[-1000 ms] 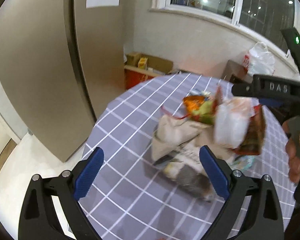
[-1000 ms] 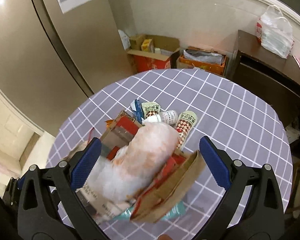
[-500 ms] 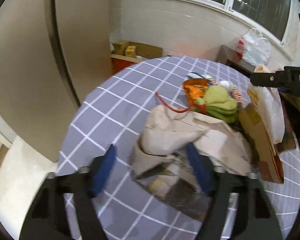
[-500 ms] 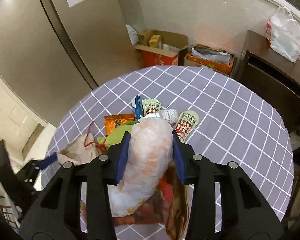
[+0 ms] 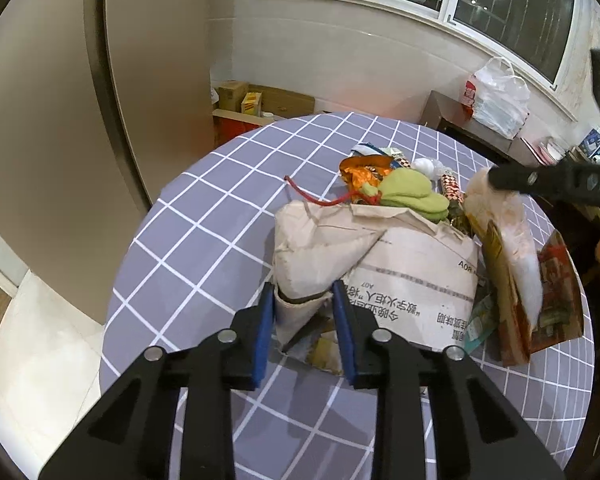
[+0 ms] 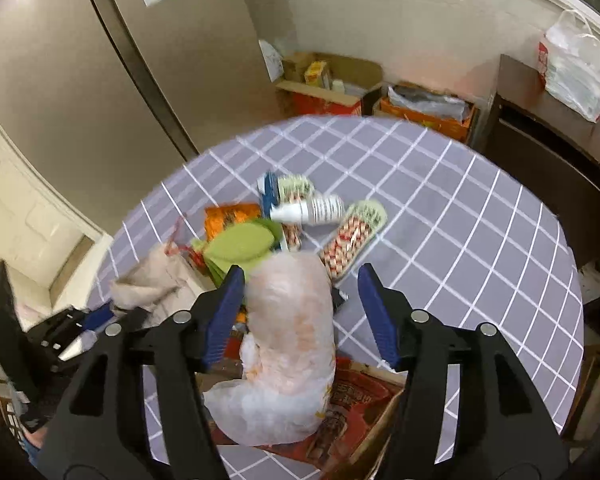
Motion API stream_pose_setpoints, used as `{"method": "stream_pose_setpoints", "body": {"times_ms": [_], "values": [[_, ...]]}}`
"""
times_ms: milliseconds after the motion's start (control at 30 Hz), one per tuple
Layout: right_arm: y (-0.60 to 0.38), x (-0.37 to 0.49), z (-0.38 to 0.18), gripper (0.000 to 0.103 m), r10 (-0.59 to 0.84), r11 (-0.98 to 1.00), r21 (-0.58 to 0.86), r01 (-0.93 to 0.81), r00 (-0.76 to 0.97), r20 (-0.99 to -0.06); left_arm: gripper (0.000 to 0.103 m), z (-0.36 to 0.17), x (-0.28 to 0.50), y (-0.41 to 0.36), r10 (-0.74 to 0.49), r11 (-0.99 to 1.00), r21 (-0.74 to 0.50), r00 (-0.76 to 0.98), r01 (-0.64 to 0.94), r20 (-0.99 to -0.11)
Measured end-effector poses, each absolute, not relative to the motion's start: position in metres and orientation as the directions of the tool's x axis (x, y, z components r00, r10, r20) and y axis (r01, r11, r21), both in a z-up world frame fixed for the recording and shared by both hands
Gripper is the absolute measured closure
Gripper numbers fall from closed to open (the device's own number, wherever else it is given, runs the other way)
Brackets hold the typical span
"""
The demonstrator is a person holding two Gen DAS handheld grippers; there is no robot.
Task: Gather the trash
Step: 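Grasp the white plastic bag with the right gripper while the left grasps the newspaper, then carry the plastic bag and newspaper to the wastebasket and release both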
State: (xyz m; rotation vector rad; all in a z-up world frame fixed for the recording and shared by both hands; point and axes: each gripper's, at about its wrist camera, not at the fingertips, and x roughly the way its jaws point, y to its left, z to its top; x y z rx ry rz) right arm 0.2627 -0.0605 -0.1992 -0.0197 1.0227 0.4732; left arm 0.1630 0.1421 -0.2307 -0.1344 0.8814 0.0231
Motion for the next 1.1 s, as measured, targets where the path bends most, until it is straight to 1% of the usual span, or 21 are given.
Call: {"method": "stream_pose_setpoints", "body": {"times_ms": [67, 133, 167, 200, 233, 267, 300, 333, 400, 500, 567, 700, 900, 1100], "values": [[-0.058, 0.262, -0.208, 0.044, 0.346, 0.905, 0.181, -0.384, 0.419, -0.84, 0.075, -0.23, 0.161, 0.143, -0.03, 0.991, -0.104, 0.637, -0.08, -0.77], [-0.056, 0.262, -0.219, 0.044, 0.319, 0.91, 0.16, -0.382, 0.399, -0.86, 0.071, -0.23, 0.161, 0.143, -0.009, 0.992, -0.088, 0.635, -0.093, -0.773], [-0.055, 0.261, -0.223, 0.044, 0.32, 0.908, 0.162, -0.387, 0.388, -0.864, 0.064, -0.231, 0.161, 0.143, 0.002, 0.992, -0.08, 0.632, -0.1, -0.775], [-0.055, 0.26, -0.226, 0.056, 0.333, 0.9, 0.172, -0.4, 0.377, -0.864, 0.059, -0.232, 0.163, 0.144, 0.004, 0.992, -0.078, 0.63, -0.102, -0.777], [-0.054, 0.259, -0.229, 0.063, 0.343, 0.894, 0.181, -0.41, 0.366, -0.865, 0.059, -0.234, 0.164, 0.144, 0.004, 0.992, -0.077, 0.628, -0.102, -0.778], [-0.055, 0.259, -0.229, 0.063, 0.349, 0.893, 0.188, -0.409, 0.365, -0.863, 0.061, -0.235, 0.166, 0.143, -0.006, 0.992, -0.084, 0.626, -0.096, -0.78], [-0.056, 0.257, -0.227, 0.064, 0.36, 0.892, 0.199, -0.406, 0.371, -0.856, 0.07, -0.236, 0.167, 0.143, -0.016, 0.992, -0.093, 0.628, -0.09, -0.778], [-0.06, 0.256, -0.222, 0.064, 0.397, 0.884, 0.238, -0.402, 0.377, -0.837, 0.072, -0.235, 0.166, 0.142, -0.023, 0.991, -0.098, 0.632, -0.085, -0.774], [-0.07, 0.254, -0.21, 0.064, 0.461, 0.866, 0.308, -0.395, 0.393, -0.796, 0.079, -0.233, 0.164, 0.142, -0.047, 0.989, -0.123, 0.633, -0.077, -0.772], [-0.084, 0.251, -0.189, 0.064, 0.53, 0.837, 0.374, -0.4, 0.423, -0.735, 0.08, -0.227, 0.159, 0.141, -0.039, 0.989, -0.121, 0.643, -0.083, -0.764], [-0.093, 0.249, -0.176, 0.064, 0.561, 0.821, 0.404, -0.403, 0.438, -0.703, 0.081, -0.218, 0.152, 0.14, -0.044, 0.987, -0.133, 0.66, -0.086, -0.75], [-0.112, 0.243, -0.151, 0.064, 0.609, 0.792, 0.453, -0.411, 0.47, -0.639, 0.081, -0.198, 0.14, 0.136, -0.019, 0.989, -0.115, 0.689, -0.094, -0.724], [-0.143, 0.233, -0.127, 0.064, 0.634, 0.773, 0.493, -0.399, 0.527, -0.567, 0.081, -0.156, 0.12, 0.127, 0.02, 0.992, -0.081, 0.749, -0.098, -0.663], [-0.18, 0.225, -0.114, 0.064, 0.629, 0.77, 0.517, -0.373, 0.575, -0.523, 0.081, -0.12, 0.112, 0.11, 0.03, 0.995, -0.058, 0.797, -0.081, -0.604]]}}
